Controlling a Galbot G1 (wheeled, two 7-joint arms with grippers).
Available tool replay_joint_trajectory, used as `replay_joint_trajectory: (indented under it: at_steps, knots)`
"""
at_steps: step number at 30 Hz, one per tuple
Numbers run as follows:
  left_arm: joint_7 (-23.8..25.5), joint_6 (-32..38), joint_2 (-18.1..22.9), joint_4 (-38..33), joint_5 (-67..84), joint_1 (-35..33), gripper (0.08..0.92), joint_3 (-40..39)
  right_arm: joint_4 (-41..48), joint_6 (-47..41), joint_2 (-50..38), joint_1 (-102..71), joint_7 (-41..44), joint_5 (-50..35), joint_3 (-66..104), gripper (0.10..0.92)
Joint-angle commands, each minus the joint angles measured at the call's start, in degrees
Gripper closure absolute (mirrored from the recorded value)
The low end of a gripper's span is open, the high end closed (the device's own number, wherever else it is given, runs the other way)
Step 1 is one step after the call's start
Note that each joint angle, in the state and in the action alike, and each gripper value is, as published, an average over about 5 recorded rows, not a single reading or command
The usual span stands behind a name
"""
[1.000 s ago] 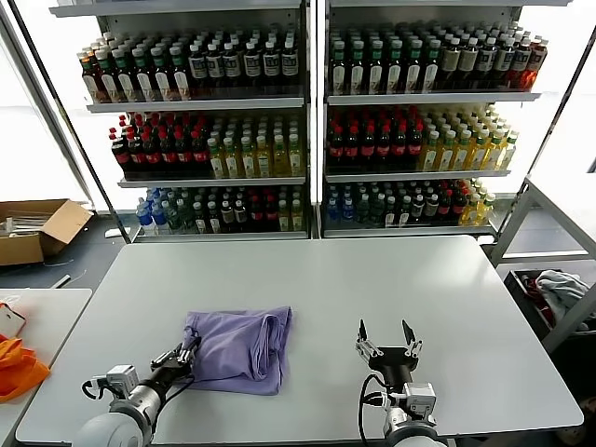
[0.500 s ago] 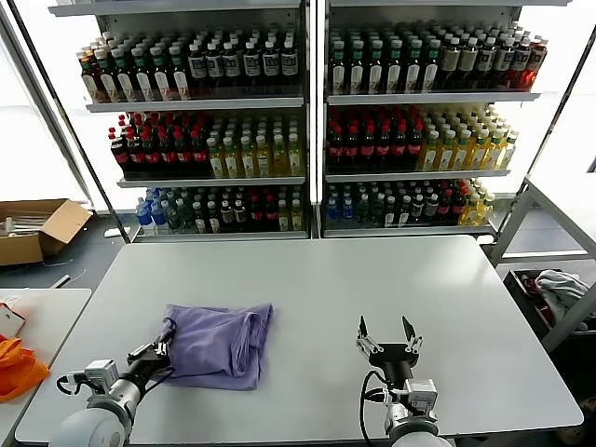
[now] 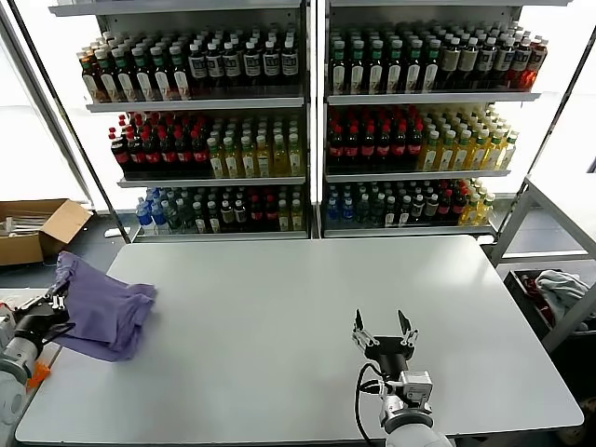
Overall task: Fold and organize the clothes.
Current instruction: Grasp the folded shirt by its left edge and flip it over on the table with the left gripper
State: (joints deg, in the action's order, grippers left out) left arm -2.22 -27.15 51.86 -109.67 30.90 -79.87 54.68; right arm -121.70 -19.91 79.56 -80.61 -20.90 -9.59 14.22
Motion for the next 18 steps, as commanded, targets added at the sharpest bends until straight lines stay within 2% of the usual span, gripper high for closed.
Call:
replay_joint_trajectory:
  at_steps: [1,8,13,18]
  knots:
    - [0.3,0.4,-0.8,-7.6,-4.3,-1.9,0.882,-0.8,0.7,-0.4,0.6,0.3,-0.1,0.7,-0.2,0.203]
    - [-2.4,-1.5,11.2,-16.1,-7.9,-0.7,0.882,-25.7,-0.1,-0.7,1.0,-2.7,-0.3,2.9,0.9,0.203]
    - [-2.2,-0.6,20.7,-9.1,-17.3,4.1,0.882,-40.5,-1.6,-1.4,1.5,-5.8,-0.3,5.6,1.6,0.203]
    - [-2.6,-1.6,25.2,-4.3,-20.4,7.8,0.882,-46.4,-2.3,-2.3,1.9,-6.7,-0.6,7.9,1.7,0.203]
